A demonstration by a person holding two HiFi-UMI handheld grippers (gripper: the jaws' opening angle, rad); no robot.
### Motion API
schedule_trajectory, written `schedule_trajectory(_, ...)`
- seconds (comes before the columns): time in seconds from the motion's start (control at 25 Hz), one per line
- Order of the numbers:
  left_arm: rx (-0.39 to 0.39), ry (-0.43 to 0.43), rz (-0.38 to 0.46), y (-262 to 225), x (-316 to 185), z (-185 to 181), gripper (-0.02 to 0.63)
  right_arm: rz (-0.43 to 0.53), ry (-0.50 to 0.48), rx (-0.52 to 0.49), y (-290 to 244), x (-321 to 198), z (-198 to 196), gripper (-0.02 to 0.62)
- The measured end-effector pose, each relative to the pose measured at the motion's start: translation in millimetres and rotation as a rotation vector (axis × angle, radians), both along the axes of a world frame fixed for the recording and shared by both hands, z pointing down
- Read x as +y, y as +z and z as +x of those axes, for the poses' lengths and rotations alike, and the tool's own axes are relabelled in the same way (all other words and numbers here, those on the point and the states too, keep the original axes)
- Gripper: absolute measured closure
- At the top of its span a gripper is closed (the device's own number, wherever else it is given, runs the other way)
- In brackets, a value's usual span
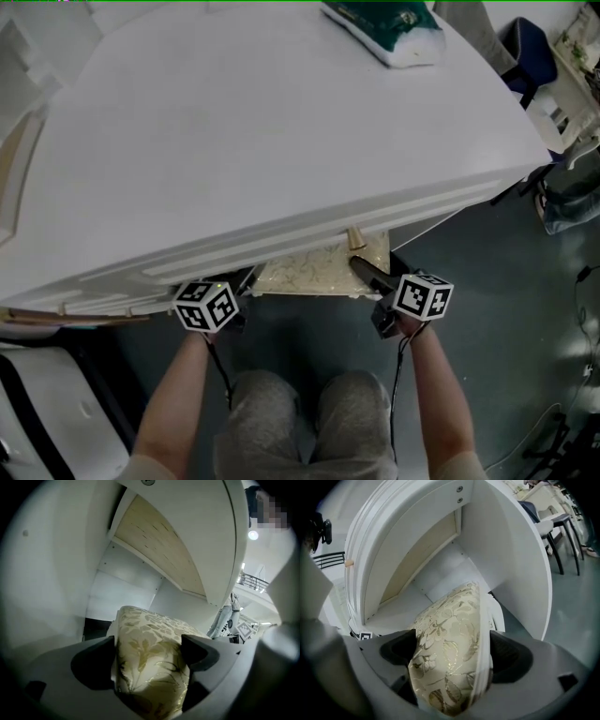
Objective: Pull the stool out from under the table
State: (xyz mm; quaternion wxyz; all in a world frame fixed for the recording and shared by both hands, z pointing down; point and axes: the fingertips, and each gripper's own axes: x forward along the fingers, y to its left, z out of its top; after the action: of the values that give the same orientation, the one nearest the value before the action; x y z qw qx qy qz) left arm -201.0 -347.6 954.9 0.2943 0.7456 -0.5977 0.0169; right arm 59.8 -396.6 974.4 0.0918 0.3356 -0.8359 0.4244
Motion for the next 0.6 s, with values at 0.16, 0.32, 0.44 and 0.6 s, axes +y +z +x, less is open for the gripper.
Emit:
schedule_trajectory(0.16,-0.029,-0.006,0.012,-1,3,2,0.17,0.009,0.003,0.013,1,3,3,0.107)
schedule_trajectory(0.32,-0.039,0.007,0.011,-4,14,10,0.17,0.016,0.019,0.016,-3,19,11,0.109)
schedule_trajectory(0.44,-0.042,0.02,-0.011,-11,24,15,0.172,0.011,0.043,0.028,-11,33,18,0.109)
schedule_trajectory(0.6,-0.029,0.037,-0.063,-29,48,31,0.172,-0.027,0.064,0.053,-35,63,35,0.109)
